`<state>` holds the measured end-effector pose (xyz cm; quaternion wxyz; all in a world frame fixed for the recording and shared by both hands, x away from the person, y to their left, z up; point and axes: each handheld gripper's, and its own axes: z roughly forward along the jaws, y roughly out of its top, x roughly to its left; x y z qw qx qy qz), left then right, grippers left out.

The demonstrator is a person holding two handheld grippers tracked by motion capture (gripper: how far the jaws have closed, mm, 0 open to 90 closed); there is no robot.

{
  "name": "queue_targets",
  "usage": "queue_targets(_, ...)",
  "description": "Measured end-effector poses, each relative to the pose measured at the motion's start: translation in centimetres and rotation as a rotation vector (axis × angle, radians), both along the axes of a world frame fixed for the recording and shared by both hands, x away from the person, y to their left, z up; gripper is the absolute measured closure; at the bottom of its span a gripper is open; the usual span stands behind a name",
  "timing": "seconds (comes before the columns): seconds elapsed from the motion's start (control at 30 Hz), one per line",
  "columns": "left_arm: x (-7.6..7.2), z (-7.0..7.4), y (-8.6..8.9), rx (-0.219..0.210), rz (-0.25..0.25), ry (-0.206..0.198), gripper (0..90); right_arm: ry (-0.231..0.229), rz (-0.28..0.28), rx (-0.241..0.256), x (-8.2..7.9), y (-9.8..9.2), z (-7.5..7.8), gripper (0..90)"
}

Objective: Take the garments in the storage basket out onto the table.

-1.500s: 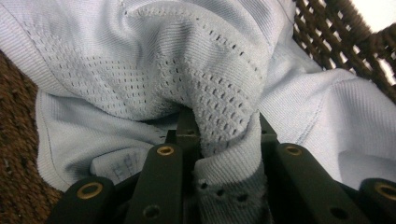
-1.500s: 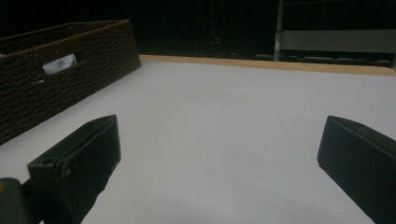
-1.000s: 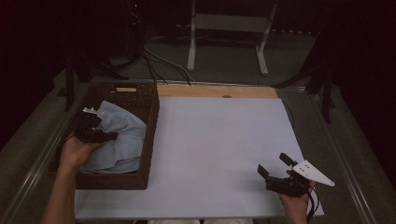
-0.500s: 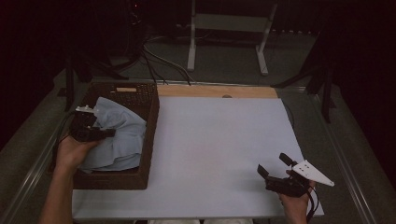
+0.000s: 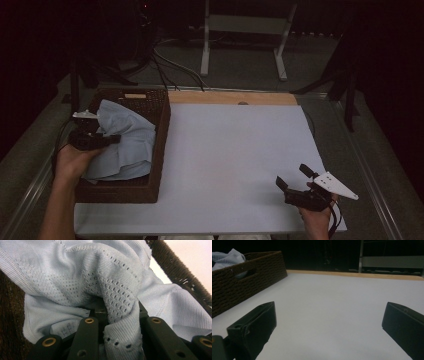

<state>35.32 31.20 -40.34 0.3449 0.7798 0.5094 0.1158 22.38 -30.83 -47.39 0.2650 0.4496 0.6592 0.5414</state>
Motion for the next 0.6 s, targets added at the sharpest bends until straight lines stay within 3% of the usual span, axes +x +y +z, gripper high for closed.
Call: queue_targets(0.6, -0.4, 1.6, 0.2, -0.055, -0.017, -0.059, 75.7, -0.001, 0.001, 0.003, 0.0, 0.0, 0.0, 0.0)
